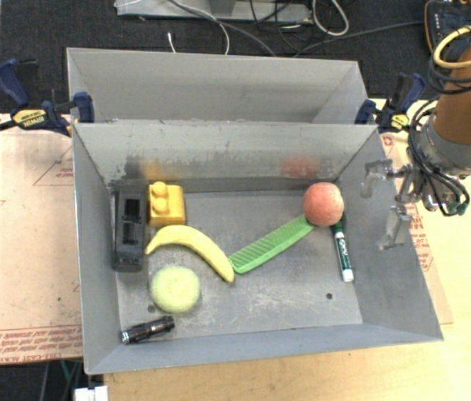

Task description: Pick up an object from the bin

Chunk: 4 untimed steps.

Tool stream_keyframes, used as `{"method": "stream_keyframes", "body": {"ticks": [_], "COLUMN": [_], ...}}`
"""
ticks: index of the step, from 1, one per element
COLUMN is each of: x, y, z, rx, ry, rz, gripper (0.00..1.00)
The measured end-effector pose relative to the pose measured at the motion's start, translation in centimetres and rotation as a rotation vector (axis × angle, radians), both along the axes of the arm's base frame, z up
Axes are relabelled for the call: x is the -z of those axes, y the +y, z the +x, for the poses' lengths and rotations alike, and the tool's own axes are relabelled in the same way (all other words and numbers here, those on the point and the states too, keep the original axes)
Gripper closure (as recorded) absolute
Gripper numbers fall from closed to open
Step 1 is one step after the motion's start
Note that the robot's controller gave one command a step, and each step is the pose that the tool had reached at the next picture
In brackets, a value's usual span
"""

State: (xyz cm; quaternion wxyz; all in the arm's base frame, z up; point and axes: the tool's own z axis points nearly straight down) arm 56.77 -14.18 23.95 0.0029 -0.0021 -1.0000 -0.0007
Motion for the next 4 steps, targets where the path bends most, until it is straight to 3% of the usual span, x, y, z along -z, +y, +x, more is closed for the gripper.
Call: {"method": "stream_keyframes", "body": {"ticks": [1,2,3,4], "x": [-0.5,14.9,13.3,13.8], "y": [0.1,-1.3,-1.0,-0.7], "z": [0.2,7.7,6.5,7.2], "rx": [-0.004,-0.121,-0.125,-0.167], "ry": [-0.008,-0.033,-0.021,-0.066], "rz": [-0.002,-0.006,-0.004,-0.019], "gripper": [0.0,0.0,0.0,0.0]}}
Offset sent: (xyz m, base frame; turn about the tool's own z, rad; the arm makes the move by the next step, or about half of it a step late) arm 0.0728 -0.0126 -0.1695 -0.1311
